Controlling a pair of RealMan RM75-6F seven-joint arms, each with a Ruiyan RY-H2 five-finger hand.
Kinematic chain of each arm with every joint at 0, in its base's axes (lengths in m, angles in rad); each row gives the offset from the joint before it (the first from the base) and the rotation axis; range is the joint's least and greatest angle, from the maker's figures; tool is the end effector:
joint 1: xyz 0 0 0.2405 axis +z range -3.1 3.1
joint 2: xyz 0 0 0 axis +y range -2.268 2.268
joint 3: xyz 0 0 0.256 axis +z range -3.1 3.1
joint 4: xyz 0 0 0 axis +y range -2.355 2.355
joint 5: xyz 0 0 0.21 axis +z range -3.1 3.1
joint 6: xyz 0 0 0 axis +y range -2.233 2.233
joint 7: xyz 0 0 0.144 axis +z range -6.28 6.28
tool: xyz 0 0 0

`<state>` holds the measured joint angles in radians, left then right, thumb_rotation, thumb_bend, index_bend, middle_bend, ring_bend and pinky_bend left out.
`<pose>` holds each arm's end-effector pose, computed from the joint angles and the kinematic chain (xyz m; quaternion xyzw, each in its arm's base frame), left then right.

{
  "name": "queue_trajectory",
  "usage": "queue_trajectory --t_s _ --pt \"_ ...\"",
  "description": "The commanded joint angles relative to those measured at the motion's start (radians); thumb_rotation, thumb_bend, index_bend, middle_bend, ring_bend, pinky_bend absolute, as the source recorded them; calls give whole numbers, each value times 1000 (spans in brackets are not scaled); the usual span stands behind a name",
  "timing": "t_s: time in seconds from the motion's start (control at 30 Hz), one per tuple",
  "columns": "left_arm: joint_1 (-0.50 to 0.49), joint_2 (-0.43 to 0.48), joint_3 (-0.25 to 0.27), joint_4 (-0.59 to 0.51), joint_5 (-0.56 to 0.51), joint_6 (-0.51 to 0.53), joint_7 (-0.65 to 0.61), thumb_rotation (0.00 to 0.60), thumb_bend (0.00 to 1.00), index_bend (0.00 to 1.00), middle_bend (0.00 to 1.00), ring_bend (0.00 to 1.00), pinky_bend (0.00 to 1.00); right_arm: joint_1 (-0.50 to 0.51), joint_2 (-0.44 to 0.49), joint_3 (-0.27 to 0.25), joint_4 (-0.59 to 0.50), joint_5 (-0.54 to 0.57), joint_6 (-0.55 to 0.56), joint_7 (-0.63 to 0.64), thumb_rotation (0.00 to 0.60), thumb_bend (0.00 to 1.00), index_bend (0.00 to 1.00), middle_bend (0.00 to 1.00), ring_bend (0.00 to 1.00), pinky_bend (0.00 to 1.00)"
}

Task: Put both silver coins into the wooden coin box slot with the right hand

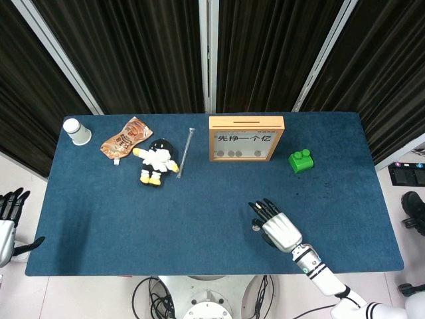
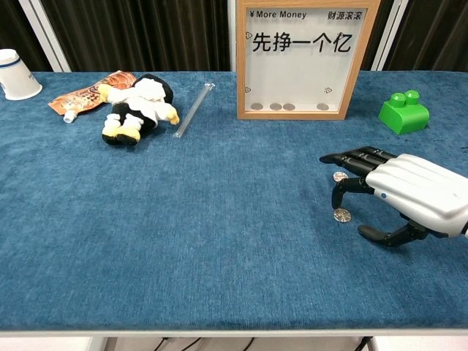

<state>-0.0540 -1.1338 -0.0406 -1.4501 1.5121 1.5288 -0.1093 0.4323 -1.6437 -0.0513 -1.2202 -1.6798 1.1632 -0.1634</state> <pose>-0.3422 0.1709 0.1754 -0.5882 -0.3715 -0.3831 0.6077 -0.2358 -0.2389 -0.0453 0.8038 -0.2851 0.3607 0.3775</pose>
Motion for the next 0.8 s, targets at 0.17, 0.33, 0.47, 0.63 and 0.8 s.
queue_trajectory --t_s 0.17,0.33,0.47,0.63,0.8 --pt "0 1 0 -3 -1 0 3 600 68 54 0 0 0 3 2 -3 -1 9 -7 -2 600 324 396 0 0 0" --pt "-3 2 -1 -5 0 -3 8 600 69 54 0 0 0 6 4 -5 -3 13 -10 0 600 323 402 0 0 0" --pt "-3 3 -1 -7 -1 -3 9 600 68 54 0 0 0 7 4 -5 -6 14 -7 0 600 323 402 0 0 0" --pt "-2 4 0 -7 -1 -3 9 600 69 54 0 0 0 12 2 -5 -5 13 -5 4 600 324 402 0 0 0" --pt "-2 4 -1 -6 -2 -2 8 600 68 54 0 0 0 14 -1 -4 -2 18 -10 -1 600 324 402 0 0 0"
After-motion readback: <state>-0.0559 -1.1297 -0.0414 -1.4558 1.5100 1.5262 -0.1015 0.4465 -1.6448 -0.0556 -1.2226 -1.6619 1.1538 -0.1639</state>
